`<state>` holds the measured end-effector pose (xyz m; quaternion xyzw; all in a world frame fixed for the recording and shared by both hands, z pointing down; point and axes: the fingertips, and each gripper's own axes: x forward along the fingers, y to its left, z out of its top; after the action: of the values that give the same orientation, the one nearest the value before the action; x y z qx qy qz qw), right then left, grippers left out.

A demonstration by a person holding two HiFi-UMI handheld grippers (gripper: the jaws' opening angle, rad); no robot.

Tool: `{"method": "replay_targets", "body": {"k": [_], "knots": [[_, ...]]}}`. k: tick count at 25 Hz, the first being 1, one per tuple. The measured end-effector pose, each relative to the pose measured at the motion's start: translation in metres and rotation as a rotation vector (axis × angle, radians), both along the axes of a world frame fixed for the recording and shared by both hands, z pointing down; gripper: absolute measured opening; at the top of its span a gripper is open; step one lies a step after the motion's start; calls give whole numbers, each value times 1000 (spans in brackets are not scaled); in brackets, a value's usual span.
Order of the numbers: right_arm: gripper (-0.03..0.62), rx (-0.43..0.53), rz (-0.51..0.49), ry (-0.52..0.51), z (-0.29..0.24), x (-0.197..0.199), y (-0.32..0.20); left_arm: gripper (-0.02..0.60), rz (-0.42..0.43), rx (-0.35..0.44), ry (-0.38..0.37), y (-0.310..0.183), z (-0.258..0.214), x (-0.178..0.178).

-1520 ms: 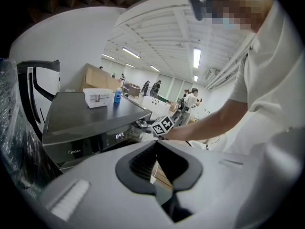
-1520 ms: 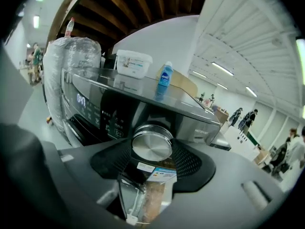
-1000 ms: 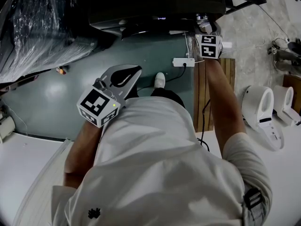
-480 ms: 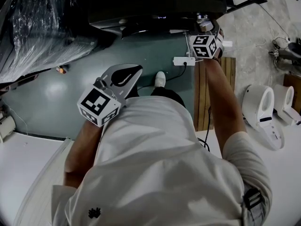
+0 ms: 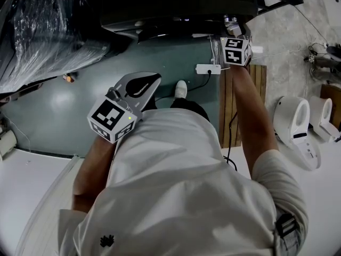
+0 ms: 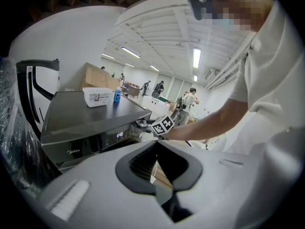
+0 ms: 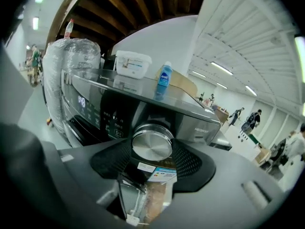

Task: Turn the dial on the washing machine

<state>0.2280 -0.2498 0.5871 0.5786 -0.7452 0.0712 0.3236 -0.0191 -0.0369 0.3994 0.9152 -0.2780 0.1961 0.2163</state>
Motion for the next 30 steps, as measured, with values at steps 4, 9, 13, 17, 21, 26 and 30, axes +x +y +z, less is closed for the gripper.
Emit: {"method": "replay_targets", "body": {"k": [4, 9, 13, 17, 21, 26, 30], "knots": [[270, -21, 52, -155, -11, 2, -2, 57, 5, 1, 2, -2, 0, 2], [270, -25, 65, -200, -11, 3, -3, 56, 6, -1, 0, -2, 0, 2], [270, -26, 34, -168, -10, 1, -1, 56, 8, 0, -2, -2, -1, 2], [272, -19, -13, -99, -11, 0, 5, 56, 8, 0, -3, -2, -1, 1], [273, 23, -69, 43, -8, -2, 7, 57, 12, 1, -1, -3, -1, 2], [273, 56, -132, 216, -6, -7, 4, 56, 15, 5, 0, -1, -2, 3], [270, 48, -87, 211, -3, -6, 1, 57, 5, 0, 0, 1, -1, 0]]}}
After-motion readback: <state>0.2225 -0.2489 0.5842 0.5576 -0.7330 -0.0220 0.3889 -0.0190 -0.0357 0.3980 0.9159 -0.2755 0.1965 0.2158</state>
